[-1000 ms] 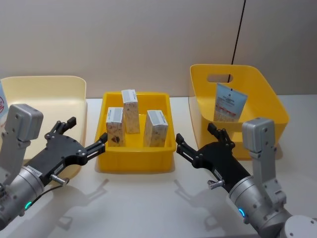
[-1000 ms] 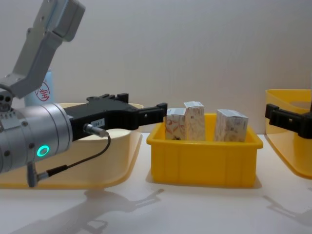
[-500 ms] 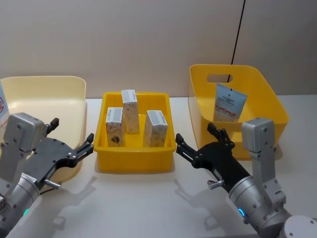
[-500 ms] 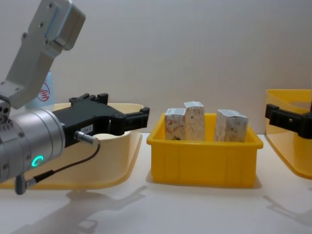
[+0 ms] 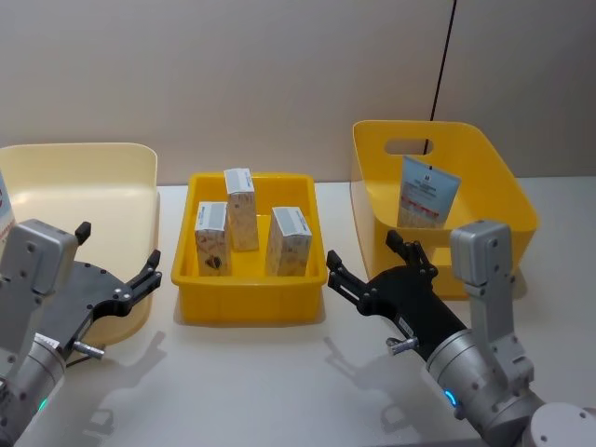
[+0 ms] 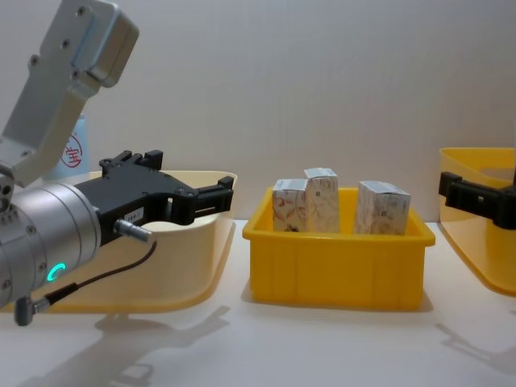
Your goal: Bimanual collaborative sorting of washing and personal care products
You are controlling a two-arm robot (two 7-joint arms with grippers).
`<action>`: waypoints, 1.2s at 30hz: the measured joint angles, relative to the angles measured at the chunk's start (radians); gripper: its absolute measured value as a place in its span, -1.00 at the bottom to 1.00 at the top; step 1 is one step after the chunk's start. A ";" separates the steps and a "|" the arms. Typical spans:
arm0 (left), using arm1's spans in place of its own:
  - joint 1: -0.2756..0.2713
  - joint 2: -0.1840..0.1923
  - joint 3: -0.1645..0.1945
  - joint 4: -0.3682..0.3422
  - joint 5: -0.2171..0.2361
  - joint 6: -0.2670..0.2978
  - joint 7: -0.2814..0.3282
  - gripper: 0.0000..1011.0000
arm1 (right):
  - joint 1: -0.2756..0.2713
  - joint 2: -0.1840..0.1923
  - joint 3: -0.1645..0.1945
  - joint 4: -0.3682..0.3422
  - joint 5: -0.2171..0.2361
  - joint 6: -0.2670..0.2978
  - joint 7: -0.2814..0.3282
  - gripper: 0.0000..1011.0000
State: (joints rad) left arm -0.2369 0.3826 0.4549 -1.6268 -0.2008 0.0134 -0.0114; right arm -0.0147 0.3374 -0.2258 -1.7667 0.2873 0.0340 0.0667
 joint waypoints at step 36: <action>0.000 0.000 -0.001 0.001 0.000 0.001 0.001 0.98 | 0.169 -0.061 -0.035 0.119 -0.013 0.077 0.046 0.98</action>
State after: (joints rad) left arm -0.2372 0.3821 0.4542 -1.6261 -0.2004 0.0140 -0.0109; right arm 0.1543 0.2760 -0.2606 -1.6474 0.2741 0.1107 0.1126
